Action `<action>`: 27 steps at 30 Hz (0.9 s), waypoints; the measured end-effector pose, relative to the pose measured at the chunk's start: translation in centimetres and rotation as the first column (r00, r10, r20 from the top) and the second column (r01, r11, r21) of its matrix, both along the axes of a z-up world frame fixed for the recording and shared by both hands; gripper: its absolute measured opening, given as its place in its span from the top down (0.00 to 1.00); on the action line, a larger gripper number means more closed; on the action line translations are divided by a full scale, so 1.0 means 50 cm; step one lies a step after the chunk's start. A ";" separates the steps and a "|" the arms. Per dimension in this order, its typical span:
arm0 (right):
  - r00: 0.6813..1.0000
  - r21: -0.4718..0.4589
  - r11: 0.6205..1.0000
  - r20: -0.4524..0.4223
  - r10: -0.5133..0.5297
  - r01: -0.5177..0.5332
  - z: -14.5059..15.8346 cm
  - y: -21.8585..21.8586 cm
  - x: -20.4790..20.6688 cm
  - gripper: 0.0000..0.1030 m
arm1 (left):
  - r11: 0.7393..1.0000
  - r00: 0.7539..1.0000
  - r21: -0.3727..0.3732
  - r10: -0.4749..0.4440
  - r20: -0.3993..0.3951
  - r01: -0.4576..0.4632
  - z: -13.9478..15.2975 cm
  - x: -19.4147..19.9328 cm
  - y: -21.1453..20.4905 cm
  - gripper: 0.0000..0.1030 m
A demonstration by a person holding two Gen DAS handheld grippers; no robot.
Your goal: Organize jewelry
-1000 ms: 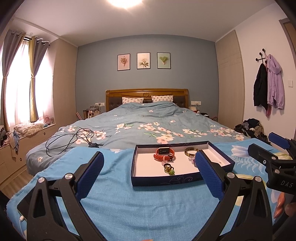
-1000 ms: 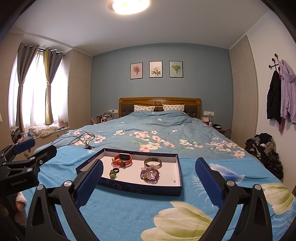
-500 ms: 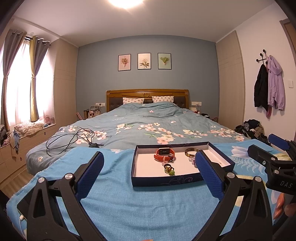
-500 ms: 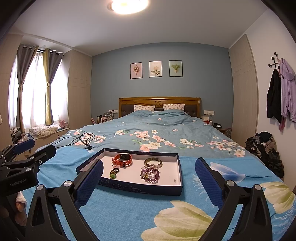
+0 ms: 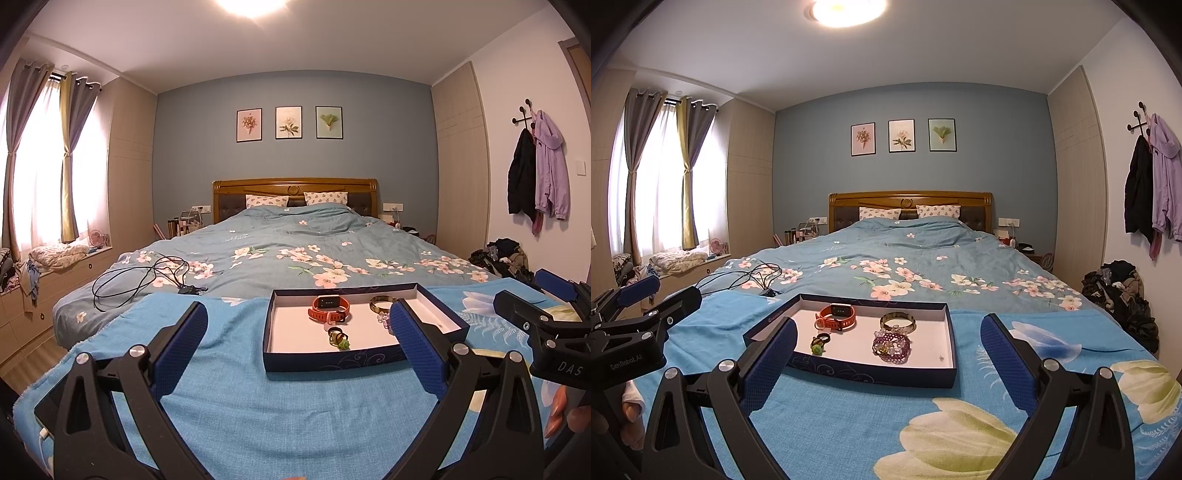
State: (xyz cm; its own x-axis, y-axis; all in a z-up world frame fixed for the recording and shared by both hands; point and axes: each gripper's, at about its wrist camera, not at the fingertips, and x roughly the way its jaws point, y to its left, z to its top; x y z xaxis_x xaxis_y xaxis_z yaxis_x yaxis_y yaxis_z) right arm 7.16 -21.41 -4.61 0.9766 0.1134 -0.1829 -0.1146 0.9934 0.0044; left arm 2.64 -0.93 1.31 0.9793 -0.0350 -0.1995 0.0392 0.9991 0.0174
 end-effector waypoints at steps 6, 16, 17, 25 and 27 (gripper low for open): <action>1.000 0.002 1.000 -0.004 0.001 -0.001 -0.002 -0.001 0.000 0.07 | 1.000 1.000 -0.001 -0.001 -0.001 0.001 -0.001 -0.002 0.002 0.06; 1.000 0.006 1.000 -0.006 0.002 -0.002 -0.001 0.001 0.001 0.07 | 1.000 1.000 -0.004 -0.004 -0.004 0.004 0.001 0.000 0.003 0.06; 1.000 0.007 1.000 -0.006 0.002 -0.002 -0.001 0.001 0.002 0.07 | 1.000 1.000 -0.005 -0.006 -0.004 0.006 0.002 0.000 0.003 0.06; 1.000 0.006 1.000 -0.004 0.002 -0.002 0.000 -0.001 0.002 0.07 | 1.000 1.000 -0.007 -0.008 -0.006 0.008 0.001 0.000 0.003 0.06; 1.000 0.006 1.000 -0.008 0.001 -0.001 -0.001 0.001 0.003 0.07 | 1.000 1.000 -0.007 -0.008 -0.007 0.008 0.001 0.002 0.004 0.06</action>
State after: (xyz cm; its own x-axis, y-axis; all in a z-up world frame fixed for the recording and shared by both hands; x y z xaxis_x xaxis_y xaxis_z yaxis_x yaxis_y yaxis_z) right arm 7.29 -21.38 -4.65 0.9750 0.1159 -0.1898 -0.1159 0.9932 0.0111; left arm 2.76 -0.72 1.38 0.9774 -0.0440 -0.2066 0.0472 0.9988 0.0104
